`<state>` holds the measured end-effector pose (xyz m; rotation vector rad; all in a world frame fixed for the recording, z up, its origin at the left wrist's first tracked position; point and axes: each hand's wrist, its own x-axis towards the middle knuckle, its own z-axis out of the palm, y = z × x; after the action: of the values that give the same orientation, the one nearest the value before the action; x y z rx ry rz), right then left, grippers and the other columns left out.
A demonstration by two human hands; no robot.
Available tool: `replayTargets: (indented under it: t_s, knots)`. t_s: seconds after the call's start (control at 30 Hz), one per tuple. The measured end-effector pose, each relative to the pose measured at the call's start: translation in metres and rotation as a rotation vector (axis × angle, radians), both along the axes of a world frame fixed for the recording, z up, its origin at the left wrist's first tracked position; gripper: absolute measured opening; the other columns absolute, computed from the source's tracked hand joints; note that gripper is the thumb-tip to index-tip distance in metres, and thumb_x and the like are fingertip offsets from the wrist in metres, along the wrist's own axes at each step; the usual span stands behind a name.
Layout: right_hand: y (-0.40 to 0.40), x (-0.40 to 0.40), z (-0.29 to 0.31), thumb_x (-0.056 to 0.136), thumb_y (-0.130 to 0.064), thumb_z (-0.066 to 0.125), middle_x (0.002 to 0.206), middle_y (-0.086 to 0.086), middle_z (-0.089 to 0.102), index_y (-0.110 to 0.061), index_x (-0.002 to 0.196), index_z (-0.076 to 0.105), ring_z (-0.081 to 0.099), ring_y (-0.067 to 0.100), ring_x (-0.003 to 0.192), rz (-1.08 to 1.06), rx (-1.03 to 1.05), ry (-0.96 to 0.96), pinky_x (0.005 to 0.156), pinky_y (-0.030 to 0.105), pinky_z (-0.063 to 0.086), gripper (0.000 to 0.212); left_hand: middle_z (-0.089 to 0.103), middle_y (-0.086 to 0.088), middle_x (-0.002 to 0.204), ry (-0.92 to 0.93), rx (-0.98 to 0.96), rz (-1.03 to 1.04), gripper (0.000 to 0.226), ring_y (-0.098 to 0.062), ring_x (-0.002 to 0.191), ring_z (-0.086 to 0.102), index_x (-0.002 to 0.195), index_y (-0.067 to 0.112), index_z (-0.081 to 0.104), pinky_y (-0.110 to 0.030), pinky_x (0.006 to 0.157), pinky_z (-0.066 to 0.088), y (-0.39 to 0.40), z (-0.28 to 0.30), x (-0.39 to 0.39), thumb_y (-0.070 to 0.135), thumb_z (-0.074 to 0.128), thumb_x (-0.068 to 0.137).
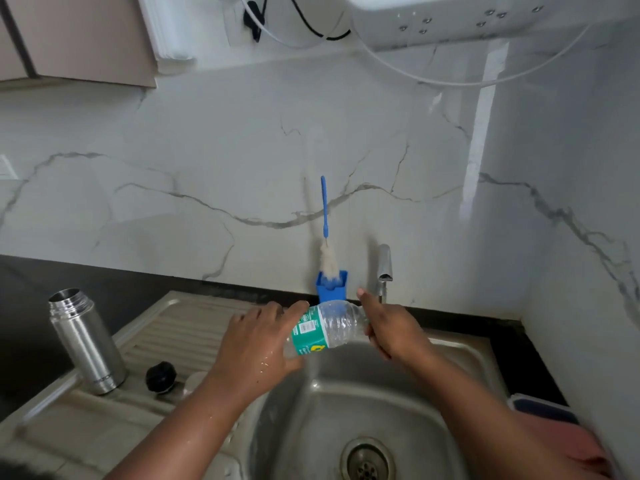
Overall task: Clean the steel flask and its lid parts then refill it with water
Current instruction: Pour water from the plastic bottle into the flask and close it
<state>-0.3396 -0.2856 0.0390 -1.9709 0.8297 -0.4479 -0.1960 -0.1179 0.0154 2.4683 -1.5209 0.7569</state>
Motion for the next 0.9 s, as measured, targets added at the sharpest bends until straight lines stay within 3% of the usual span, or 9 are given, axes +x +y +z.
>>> replayTargets:
  t_s: [0.07, 0.13, 0.27, 0.33, 0.43, 0.53, 0.7, 0.77, 0.9]
  knots:
    - [0.002, 0.009, -0.003, 0.091, -0.071, 0.029, 0.065, 0.004, 0.064, -0.012, 0.070, 0.060, 0.059, 0.020, 0.062, 0.004, -0.164, 0.041, 0.070, 0.034, 0.047, 0.070, 0.062, 0.004, 0.103, 0.227, 0.016, 0.035, 0.076, -0.025, 0.091, 0.064, 0.129, 0.039, 0.039, -0.039, 0.073, 0.052, 0.003, -0.007, 0.001, 0.062, 0.064, 0.061]
    - [0.007, 0.023, -0.006, 0.083, -0.078, 0.036, 0.073, 0.003, 0.065, -0.018, 0.080, 0.058, 0.063, 0.022, 0.070, 0.006, -0.196, -0.008, 0.069, 0.037, 0.051, 0.064, 0.060, 0.008, 0.106, 0.501, -0.070, 0.009, 0.070, -0.020, 0.098, 0.062, 0.124, 0.038, 0.043, -0.039, 0.080, 0.052, 0.006, -0.023, 0.007, 0.061, 0.064, 0.062]
    - [0.023, 0.064, -0.004, 0.086, -0.051, 0.064, 0.087, 0.005, 0.066, -0.023, 0.097, 0.060, 0.065, 0.018, 0.072, 0.111, 0.029, -0.151, 0.056, 0.032, 0.057, 0.030, 0.066, 0.010, 0.100, 0.970, -0.332, -0.145, 0.055, -0.006, 0.089, 0.065, 0.109, 0.034, 0.055, -0.040, 0.081, 0.054, 0.005, -0.041, 0.029, 0.050, 0.077, 0.061]
    - [0.025, 0.092, -0.003, 0.084, -0.033, 0.072, 0.096, 0.006, 0.065, -0.022, 0.100, 0.064, 0.065, 0.018, 0.080, 0.125, 0.128, -0.190, 0.062, 0.034, 0.060, 0.021, 0.067, 0.010, 0.103, 1.114, -0.407, -0.188, 0.048, -0.002, 0.089, 0.064, 0.106, 0.037, 0.056, -0.032, 0.083, 0.054, 0.005, -0.045, 0.049, 0.040, 0.082, 0.067]
    - [0.011, 0.144, 0.001, 0.079, -0.027, 0.078, 0.095, -0.005, 0.063, -0.028, 0.102, 0.064, 0.064, 0.017, 0.085, 0.016, -0.013, -0.210, 0.079, 0.041, 0.059, 0.027, 0.045, 0.023, 0.128, 1.047, -0.315, -0.136, 0.081, 0.005, 0.119, 0.047, 0.130, 0.049, 0.037, -0.018, 0.098, 0.038, 0.009, -0.059, 0.098, 0.068, 0.073, 0.060]
    - [-0.006, 0.201, 0.014, 0.079, -0.030, 0.077, 0.093, -0.008, 0.060, -0.032, 0.110, 0.062, 0.062, 0.017, 0.085, -0.081, -0.228, -0.161, 0.084, 0.039, 0.055, 0.035, 0.029, 0.013, 0.152, 0.971, -0.149, -0.073, 0.116, -0.004, 0.141, 0.028, 0.154, 0.030, 0.017, -0.022, 0.113, 0.026, 0.017, -0.078, 0.149, 0.082, 0.061, 0.061]
    - [-0.032, 0.281, -0.002, 0.082, -0.030, 0.073, 0.114, -0.004, 0.066, -0.029, 0.117, 0.063, 0.060, 0.018, 0.104, -0.115, -0.347, 0.045, 0.088, 0.030, 0.047, 0.037, 0.001, -0.003, 0.165, 0.844, 0.138, 0.006, 0.117, -0.020, 0.152, 0.003, 0.157, 0.026, -0.003, -0.036, 0.122, 0.007, 0.022, -0.089, 0.207, 0.083, 0.050, 0.070]
    - [-0.040, 0.297, -0.014, 0.084, -0.029, 0.071, 0.119, -0.004, 0.066, -0.028, 0.121, 0.062, 0.059, 0.018, 0.106, -0.162, -0.349, 0.062, 0.087, 0.028, 0.046, 0.039, -0.006, -0.005, 0.165, 0.788, 0.220, -0.007, 0.108, -0.023, 0.152, -0.004, 0.157, 0.025, -0.007, -0.042, 0.123, 0.002, 0.017, -0.092, 0.223, 0.074, 0.053, 0.081]
    - [-0.046, 0.316, -0.029, 0.088, -0.026, 0.068, 0.121, 0.000, 0.065, -0.025, 0.126, 0.059, 0.059, 0.019, 0.104, -0.219, -0.348, 0.048, 0.080, 0.024, 0.041, 0.039, -0.010, -0.004, 0.165, 0.632, 0.301, -0.055, 0.107, -0.026, 0.152, -0.011, 0.156, 0.025, -0.009, -0.045, 0.122, -0.004, 0.001, -0.097, 0.247, 0.076, 0.047, 0.082]
